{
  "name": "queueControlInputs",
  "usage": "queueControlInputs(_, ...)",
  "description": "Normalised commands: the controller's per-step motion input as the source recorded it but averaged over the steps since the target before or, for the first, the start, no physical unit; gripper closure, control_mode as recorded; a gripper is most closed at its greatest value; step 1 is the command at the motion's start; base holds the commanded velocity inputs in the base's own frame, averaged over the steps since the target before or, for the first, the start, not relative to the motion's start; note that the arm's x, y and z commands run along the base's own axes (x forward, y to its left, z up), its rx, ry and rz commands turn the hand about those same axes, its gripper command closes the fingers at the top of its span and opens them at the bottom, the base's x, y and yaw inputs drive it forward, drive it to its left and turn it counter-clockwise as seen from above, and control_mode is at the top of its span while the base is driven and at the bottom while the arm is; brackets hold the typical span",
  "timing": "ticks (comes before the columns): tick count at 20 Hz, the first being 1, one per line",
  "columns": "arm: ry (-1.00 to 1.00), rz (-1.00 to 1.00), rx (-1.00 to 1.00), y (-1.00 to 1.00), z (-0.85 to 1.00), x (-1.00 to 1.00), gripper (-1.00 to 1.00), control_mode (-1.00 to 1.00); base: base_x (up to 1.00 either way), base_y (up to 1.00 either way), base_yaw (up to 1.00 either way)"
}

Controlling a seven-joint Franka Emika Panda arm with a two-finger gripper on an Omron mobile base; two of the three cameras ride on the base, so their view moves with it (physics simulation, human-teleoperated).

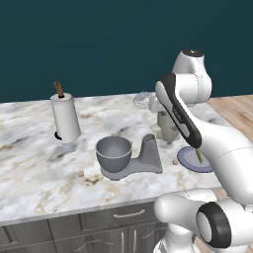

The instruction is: Add butter and sugar cubes to the stand mixer bowl and then turn on the stand mixer to begin making frosting.

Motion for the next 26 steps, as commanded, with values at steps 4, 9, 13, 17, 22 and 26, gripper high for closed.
queueControlInputs(4, 0.00, 0.00, 0.00, 0.01, 0.00, -0.10, -1.00, -1.00, 0.00, 0.00, 0.00)
queueControlInputs(9, -0.01, 0.05, -0.13, 0.53, 0.00, -0.28, -1.00, -1.00, 0.00, 0.00, 0.00)
queueControlInputs(13, -0.02, 0.06, -0.18, 0.57, 0.00, -0.29, -1.00, -1.00, 0.00, 0.00, 0.00)
queueControlInputs(17, -0.11, 0.03, -0.10, 0.51, 0.00, -0.36, -1.00, -1.00, 0.00, 0.00, 0.00)
queueControlInputs(22, -0.04, 0.04, -0.06, 0.60, 0.00, -0.29, -1.00, -1.00, 0.00, 0.00, 0.00)
queueControlInputs(26, 0.00, 0.02, -0.05, 0.48, 0.00, -0.19, -1.00, -1.00, 0.00, 0.00, 0.00)
